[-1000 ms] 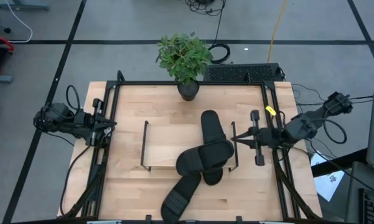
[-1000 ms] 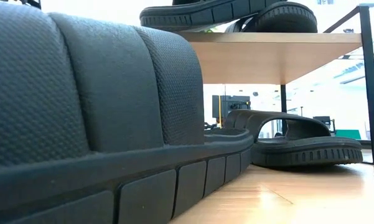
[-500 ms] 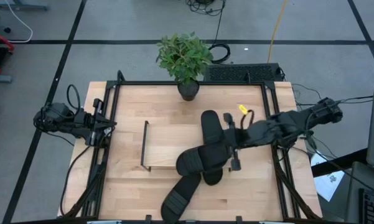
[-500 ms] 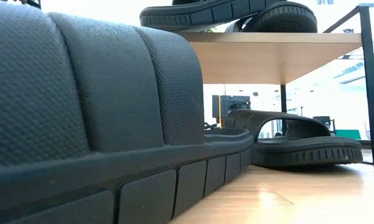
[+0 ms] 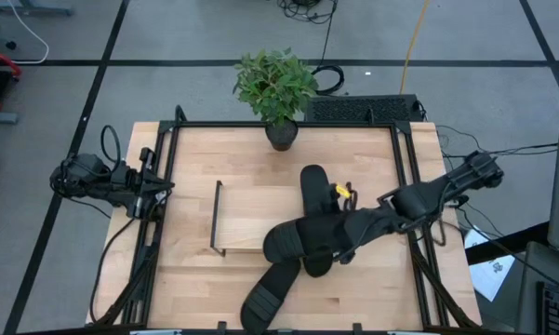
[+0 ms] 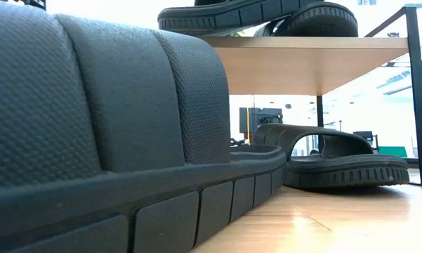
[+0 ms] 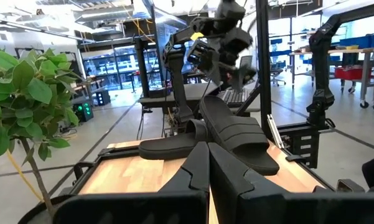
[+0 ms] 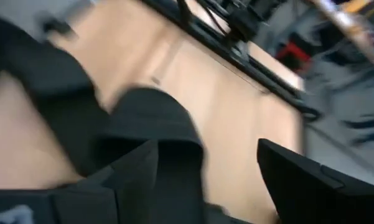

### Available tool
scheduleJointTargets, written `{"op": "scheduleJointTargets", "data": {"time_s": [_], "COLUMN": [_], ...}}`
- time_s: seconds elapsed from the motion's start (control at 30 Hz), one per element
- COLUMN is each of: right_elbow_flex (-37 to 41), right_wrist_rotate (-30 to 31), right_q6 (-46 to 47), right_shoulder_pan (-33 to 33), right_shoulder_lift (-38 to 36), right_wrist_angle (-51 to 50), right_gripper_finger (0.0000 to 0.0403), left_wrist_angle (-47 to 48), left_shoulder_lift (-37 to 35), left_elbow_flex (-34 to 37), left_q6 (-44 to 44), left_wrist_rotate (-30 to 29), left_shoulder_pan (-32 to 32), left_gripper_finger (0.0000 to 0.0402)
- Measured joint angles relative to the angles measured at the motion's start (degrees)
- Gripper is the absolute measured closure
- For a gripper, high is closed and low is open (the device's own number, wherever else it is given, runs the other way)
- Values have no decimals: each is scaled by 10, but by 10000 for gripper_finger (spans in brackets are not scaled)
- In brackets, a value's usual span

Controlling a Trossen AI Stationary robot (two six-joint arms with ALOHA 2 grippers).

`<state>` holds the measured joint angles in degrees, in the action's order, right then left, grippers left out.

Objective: Pick and place slides into the shelf
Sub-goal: Adjust the black slipper on the shelf

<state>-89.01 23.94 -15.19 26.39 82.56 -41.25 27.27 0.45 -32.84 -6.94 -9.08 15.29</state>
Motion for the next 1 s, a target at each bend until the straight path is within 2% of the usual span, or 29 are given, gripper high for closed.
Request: {"op": "scheduleJointTargets", "data": {"time_s": [0.1,0.27,0.4,0.7,1.0], "right_elbow_flex": [0,2,19,56,78], "right_wrist_rotate": [65,122,123,125,134], "right_q6": [-59,-166,-241,-319,-312], "right_shoulder_pan": [7,18,23,26,-1], "right_shoulder_lift": [18,52,58,57,57], "right_wrist_angle": [-10,-15,0,60,97], "right_gripper_finger": [130,135,137,137,138], "left_wrist_angle": [0,0,0,0,0], "left_shoulder_lift": [0,0,0,0,0], "left_elbow_flex": [0,0,0,0,0], "left_q6": [0,0,0,-3,-3], "left_wrist_rotate": [0,0,0,0,0], "left_shoulder_pan": [0,0,0,0,0], "left_gripper_finger": [396,396,396,396,396]}}
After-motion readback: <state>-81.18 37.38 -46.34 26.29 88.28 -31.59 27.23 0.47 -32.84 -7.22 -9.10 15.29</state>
